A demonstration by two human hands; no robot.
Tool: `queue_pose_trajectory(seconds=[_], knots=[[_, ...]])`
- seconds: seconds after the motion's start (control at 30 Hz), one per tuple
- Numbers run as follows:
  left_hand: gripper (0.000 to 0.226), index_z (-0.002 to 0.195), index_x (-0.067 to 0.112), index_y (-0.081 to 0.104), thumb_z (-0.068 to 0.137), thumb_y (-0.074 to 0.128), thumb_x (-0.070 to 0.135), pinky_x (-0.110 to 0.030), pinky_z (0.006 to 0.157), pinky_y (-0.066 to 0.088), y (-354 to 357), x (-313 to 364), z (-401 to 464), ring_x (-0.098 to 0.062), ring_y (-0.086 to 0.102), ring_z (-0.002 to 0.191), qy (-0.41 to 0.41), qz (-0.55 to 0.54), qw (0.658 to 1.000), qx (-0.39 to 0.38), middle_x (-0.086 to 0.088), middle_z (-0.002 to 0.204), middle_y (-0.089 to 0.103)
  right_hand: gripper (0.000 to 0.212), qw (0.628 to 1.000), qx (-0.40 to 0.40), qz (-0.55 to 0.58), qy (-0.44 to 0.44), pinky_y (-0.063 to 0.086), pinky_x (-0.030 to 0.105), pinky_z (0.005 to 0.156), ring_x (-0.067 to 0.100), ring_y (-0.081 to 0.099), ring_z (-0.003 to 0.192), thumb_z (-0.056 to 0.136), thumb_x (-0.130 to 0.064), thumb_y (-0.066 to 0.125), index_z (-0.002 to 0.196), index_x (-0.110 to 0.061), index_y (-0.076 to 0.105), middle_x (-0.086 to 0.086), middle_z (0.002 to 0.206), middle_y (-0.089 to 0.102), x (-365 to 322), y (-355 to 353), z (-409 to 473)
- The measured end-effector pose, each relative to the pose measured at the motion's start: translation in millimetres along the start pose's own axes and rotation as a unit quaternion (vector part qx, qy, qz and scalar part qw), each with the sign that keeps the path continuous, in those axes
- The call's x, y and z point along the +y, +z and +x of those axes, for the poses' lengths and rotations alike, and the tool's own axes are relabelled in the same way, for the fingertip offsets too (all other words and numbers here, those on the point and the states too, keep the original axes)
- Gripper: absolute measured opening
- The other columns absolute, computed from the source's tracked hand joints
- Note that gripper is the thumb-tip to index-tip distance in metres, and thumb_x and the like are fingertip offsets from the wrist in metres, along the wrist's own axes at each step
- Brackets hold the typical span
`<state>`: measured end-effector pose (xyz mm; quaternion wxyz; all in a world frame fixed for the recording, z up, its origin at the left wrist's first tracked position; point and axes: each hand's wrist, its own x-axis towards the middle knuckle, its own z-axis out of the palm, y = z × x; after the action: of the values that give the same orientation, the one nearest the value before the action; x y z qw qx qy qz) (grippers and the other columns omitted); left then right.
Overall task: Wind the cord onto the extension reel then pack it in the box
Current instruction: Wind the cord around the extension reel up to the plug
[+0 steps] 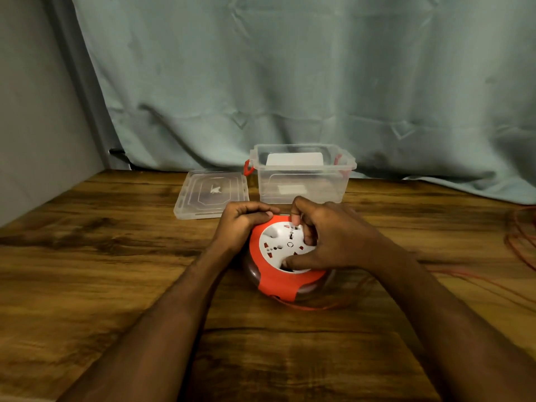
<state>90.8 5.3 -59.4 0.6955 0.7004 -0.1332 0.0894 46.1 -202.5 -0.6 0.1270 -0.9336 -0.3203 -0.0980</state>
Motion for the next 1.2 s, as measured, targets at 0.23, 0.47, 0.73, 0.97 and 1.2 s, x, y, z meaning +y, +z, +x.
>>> queue_pose_trajectory(seconds=[0.23, 0.47, 0.73, 0.97, 1.2], knots=[[0.022, 0.101, -0.004, 0.074, 0.085, 0.058, -0.004, -0.049, 0.086, 0.057, 0, 2, -1, -0.043, 0.070, 0.094, -0.005, -0.014, 1.000, -0.008, -0.023, 0.099, 0.074, 0.041, 0.995, 0.095, -0.001, -0.029, 0.031, 0.015, 0.057, 0.009, 0.052, 0.070, 0.079, -0.065, 0.071, 0.092, -0.033, 0.048, -0.019, 0.070, 0.052, -15, 17, 2], [0.020, 0.096, 0.002, 0.077, 0.084, 0.061, -0.003, -0.048, 0.083, 0.056, 1, 2, -1, -0.037, 0.071, 0.086, -0.007, -0.003, 1.000, 0.011, -0.020, 0.093, 0.075, 0.059, 0.994, 0.080, 0.070, 0.008, 0.036, 0.015, 0.056, -0.006, 0.050, 0.060, 0.074, -0.022, 0.079, 0.125, -0.036, 0.051, -0.017, 0.088, 0.070, -3, -5, 1], [0.022, 0.095, 0.004, 0.077, 0.084, 0.060, -0.005, -0.042, 0.081, 0.057, 1, 2, -1, -0.036, 0.072, 0.089, -0.003, 0.002, 1.000, 0.006, -0.017, 0.097, 0.076, 0.088, 0.997, -0.032, 0.073, 0.016, 0.052, 0.019, 0.060, -0.003, 0.058, 0.075, 0.073, -0.023, 0.084, 0.144, -0.044, 0.037, -0.018, 0.123, 0.067, 5, -10, 2], [0.023, 0.090, 0.009, 0.078, 0.084, 0.061, -0.006, -0.032, 0.074, 0.058, 1, 4, -1, -0.026, 0.072, 0.082, -0.001, -0.003, 1.000, 0.004, -0.013, 0.094, 0.077, 0.096, 0.992, -0.067, 0.104, -0.007, 0.063, 0.031, 0.072, 0.000, 0.065, 0.090, 0.074, -0.020, 0.085, 0.148, -0.044, 0.030, -0.017, 0.126, 0.066, 10, -9, 0], [0.021, 0.093, 0.008, 0.078, 0.085, 0.061, -0.003, -0.034, 0.074, 0.056, -1, 0, 1, -0.028, 0.073, 0.086, -0.003, 0.002, 1.000, 0.005, -0.013, 0.095, 0.077, 0.098, 0.994, -0.064, 0.090, 0.003, 0.064, 0.034, 0.070, 0.011, 0.068, 0.094, 0.068, -0.040, 0.090, 0.142, -0.048, 0.026, -0.014, 0.113, 0.064, 9, -10, -2]])
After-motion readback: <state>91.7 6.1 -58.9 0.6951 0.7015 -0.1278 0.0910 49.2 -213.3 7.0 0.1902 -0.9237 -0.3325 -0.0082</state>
